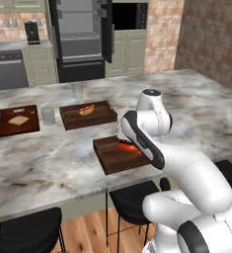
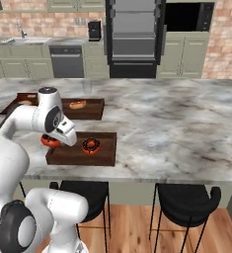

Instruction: Take the donuts from the fridge and place them on the empty tray on the dining counter.

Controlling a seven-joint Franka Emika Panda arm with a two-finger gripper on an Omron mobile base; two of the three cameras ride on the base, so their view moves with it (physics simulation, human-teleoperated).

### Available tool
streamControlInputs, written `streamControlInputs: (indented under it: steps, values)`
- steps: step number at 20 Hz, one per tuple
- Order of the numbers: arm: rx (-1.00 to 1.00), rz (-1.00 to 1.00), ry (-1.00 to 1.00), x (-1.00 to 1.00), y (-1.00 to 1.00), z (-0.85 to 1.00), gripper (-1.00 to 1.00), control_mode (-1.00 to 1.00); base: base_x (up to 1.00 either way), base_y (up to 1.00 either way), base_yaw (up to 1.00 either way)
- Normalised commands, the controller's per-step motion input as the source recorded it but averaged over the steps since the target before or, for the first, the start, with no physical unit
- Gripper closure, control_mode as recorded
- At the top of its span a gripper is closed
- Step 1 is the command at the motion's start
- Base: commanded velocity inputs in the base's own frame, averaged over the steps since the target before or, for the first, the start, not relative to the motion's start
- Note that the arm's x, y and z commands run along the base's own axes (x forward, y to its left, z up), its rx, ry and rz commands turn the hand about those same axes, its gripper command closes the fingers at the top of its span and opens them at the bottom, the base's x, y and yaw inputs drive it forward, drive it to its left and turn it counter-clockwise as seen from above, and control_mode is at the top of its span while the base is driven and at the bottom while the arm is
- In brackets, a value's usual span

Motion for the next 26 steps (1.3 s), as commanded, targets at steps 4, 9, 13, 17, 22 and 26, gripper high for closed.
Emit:
streamControlInputs:
  steps: [4, 9, 13, 17, 22, 26]
  values:
    - [-0.02, 0.0, 0.0, 0.66, 0.07, -0.37, 1.0, -1.0, 0.0, 0.0, 0.0]
    - [0.0, 0.0, -0.02, 0.48, 0.07, -0.39, 1.0, -1.0, 0.0, 0.0, 0.0]
    - [0.0, 0.0, -0.06, 0.41, 0.16, -0.46, 1.0, -1.0, 0.0, 0.0, 0.0]
    - [0.0, 0.0, -0.04, 0.5, 0.17, -0.41, 1.0, -1.0, 0.0, 0.0, 0.0]
    - [0.0, 0.0, 0.0, 0.25, 0.01, -0.35, 1.0, -1.0, 0.0, 0.0, 0.0]
    - [0.0, 0.0, 0.0, 0.24, 0.0, -0.33, 1.0, -1.0, 0.0, 0.0, 0.0]
